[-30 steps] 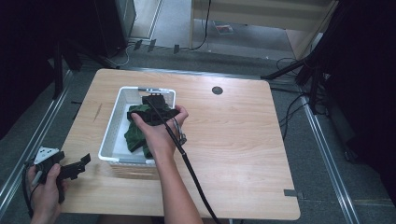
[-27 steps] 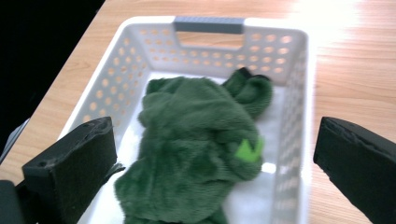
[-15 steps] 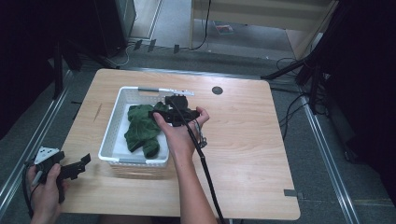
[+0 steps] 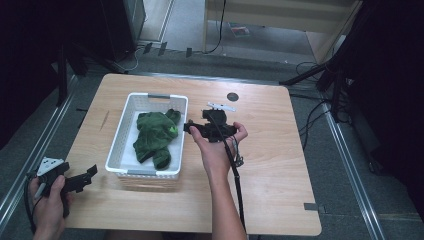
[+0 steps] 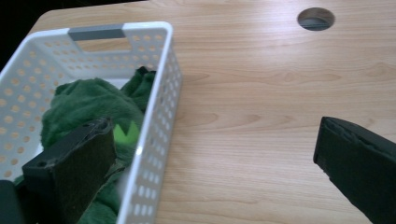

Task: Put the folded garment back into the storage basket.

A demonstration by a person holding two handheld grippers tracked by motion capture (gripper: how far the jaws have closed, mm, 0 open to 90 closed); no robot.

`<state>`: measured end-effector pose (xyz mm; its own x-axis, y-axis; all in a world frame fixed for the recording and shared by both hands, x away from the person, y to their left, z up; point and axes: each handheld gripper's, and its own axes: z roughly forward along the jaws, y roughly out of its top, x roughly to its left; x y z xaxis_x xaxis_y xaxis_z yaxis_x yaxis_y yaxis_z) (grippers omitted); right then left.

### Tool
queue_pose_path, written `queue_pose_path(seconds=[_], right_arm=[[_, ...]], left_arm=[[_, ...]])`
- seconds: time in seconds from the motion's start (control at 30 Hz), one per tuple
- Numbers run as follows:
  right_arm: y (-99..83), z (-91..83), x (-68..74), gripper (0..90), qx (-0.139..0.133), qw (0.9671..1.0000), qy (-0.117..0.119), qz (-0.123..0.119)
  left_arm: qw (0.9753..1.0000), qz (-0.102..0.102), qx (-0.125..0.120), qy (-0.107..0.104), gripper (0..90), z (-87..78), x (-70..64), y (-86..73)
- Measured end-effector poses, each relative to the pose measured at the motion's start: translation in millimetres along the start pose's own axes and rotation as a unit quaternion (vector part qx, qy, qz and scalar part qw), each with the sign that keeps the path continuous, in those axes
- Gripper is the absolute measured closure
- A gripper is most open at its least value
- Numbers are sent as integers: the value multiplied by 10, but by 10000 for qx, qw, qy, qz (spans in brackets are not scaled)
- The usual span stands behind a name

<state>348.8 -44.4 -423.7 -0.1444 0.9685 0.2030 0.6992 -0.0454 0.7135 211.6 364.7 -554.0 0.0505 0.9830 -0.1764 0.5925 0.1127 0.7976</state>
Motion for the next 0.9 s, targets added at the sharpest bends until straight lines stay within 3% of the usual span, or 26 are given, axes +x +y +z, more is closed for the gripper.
queue_pose_path(seconds=[0.37,0.9], right_arm=[[-138,-103,-447,0,-78,9998,-140,81],[-321,-220,-912,0,-227,9993,-286,117]], left_arm=[[10000,-20,-2,-19,7,2,6,1],[10000,1,20,-11,7,1,3,0]])
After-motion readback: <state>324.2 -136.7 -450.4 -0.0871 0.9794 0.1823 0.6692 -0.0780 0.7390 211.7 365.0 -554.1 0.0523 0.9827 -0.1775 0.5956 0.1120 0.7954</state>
